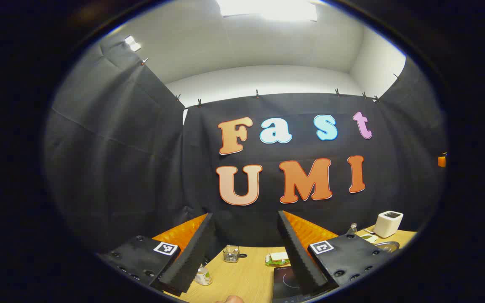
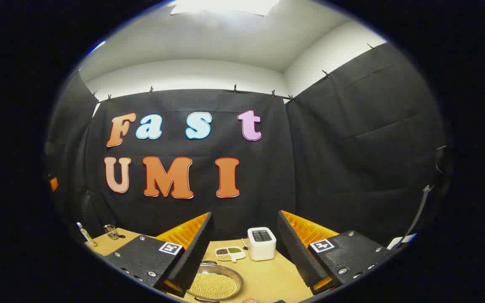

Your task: First push the handle of the pot to place it horizontally, then grasp the pot with both hands and set it on the induction cooktop.

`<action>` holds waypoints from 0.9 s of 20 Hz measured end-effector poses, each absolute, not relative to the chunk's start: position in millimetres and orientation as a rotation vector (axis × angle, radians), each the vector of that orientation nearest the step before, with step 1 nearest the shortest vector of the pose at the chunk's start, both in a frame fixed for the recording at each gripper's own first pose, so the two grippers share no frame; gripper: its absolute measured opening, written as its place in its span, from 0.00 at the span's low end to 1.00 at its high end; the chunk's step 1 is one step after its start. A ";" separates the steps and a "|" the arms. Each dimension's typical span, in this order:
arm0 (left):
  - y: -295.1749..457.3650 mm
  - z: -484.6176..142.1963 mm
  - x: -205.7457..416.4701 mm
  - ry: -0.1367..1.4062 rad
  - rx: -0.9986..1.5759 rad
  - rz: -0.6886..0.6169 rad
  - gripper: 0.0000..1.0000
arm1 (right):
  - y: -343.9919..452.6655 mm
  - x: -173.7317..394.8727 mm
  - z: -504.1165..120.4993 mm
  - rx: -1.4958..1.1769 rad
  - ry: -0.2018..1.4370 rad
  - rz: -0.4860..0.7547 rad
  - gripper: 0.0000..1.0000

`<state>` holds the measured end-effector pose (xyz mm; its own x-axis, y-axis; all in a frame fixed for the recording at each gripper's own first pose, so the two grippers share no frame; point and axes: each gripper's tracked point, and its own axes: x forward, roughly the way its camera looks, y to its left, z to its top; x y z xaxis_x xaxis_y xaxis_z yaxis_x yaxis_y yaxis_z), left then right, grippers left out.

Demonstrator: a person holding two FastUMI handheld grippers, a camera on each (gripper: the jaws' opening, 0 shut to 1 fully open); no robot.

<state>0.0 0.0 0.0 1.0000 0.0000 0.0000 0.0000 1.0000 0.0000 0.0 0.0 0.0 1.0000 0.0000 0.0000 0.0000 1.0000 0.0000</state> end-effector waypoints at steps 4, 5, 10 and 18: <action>-13.5 -1.7 14.0 0.021 -0.035 -0.039 0.99 | -0.6 2.6 -1.6 -0.008 0.016 0.001 0.94; -14.2 -1.0 16.8 0.020 -0.027 -0.037 0.99 | -0.5 3.7 -1.3 -0.009 0.019 0.002 0.94; -20.0 -4.8 19.4 0.026 -0.035 -0.050 1.00 | 6.3 10.9 -2.1 0.005 0.042 0.019 0.94; -15.0 -11.6 20.6 0.032 -0.005 -0.016 0.96 | 21.9 16.6 -6.3 -0.032 0.071 0.056 0.94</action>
<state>20.6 -15.0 -11.6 0.9994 -0.0161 -0.0320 0.0160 0.9999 -0.0056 16.6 21.9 -6.3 0.9959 0.0551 -0.0720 -0.0574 0.9979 -0.0300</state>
